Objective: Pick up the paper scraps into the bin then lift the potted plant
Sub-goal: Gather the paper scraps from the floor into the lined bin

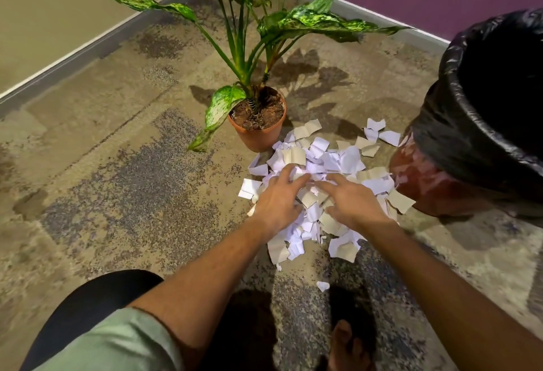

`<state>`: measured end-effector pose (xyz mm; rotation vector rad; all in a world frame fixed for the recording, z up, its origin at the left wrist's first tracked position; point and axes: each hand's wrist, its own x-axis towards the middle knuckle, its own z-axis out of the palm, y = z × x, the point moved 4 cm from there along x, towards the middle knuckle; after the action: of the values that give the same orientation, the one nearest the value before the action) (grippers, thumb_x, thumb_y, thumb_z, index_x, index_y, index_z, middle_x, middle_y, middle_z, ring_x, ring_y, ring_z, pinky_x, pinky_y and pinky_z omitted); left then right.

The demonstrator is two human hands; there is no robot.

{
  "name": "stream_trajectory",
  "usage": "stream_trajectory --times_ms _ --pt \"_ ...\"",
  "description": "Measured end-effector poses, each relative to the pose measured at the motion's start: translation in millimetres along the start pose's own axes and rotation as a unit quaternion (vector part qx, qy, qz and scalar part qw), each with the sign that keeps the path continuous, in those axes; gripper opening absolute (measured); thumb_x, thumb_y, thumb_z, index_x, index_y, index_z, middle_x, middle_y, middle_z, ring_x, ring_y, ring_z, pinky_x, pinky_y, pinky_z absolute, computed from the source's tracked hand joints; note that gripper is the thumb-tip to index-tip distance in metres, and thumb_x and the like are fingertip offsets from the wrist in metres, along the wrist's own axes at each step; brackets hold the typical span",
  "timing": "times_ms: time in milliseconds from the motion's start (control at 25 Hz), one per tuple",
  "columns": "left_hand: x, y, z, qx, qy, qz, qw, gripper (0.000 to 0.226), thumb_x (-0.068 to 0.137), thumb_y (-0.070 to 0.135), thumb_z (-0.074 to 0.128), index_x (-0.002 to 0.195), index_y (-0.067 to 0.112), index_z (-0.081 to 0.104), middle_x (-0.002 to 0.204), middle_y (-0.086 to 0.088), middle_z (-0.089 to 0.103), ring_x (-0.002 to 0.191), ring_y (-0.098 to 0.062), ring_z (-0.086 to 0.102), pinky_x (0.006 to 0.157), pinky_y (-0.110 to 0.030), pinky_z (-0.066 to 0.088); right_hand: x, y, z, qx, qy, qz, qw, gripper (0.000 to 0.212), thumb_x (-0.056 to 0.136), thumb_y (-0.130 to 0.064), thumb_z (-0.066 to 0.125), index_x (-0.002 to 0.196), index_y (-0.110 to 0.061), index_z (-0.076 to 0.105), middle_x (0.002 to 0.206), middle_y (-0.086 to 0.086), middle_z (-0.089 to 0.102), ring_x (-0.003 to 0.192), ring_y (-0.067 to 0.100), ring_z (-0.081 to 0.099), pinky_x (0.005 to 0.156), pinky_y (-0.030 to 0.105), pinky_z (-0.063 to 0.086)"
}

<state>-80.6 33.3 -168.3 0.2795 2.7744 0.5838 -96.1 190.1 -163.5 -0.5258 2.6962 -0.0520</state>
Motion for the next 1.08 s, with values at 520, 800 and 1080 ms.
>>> stream_trajectory --times_ms 520,800,1080 --pt "7 12 10 0.039 -0.011 -0.037 0.998 0.045 0.082 0.021 0.064 0.125 0.013 0.055 0.117 -0.008 0.049 0.111 -0.03 0.047 0.074 -0.038 0.048 -22 23 8 0.103 0.028 0.054 0.993 0.053 0.085 -0.033 0.068 0.135 -0.027 0.052 0.152 -0.005 0.031 0.116 0.023 0.057 0.089 0.033 0.046" --pt "8 14 -3 0.023 0.058 -0.031 0.998 0.024 0.083 0.002 0.056 0.106 0.003 0.065 0.108 -0.01 0.057 0.097 -0.032 0.058 0.076 -0.041 0.052 -29 11 19 0.041 0.091 0.044 0.994 0.039 0.082 0.002 0.056 0.119 -0.01 0.064 0.126 0.012 0.057 0.09 0.038 0.064 0.07 0.04 0.053" --pt "1 10 -41 -0.103 0.142 -0.09 0.98 0.017 0.083 0.006 0.059 0.092 0.005 0.073 0.098 -0.009 0.071 0.086 -0.022 0.064 0.068 -0.022 0.042 -54 13 -42 0.113 0.211 0.036 0.97 0.034 0.086 -0.003 0.055 0.118 -0.011 0.064 0.127 0.006 0.06 0.096 0.033 0.065 0.074 0.036 0.05"
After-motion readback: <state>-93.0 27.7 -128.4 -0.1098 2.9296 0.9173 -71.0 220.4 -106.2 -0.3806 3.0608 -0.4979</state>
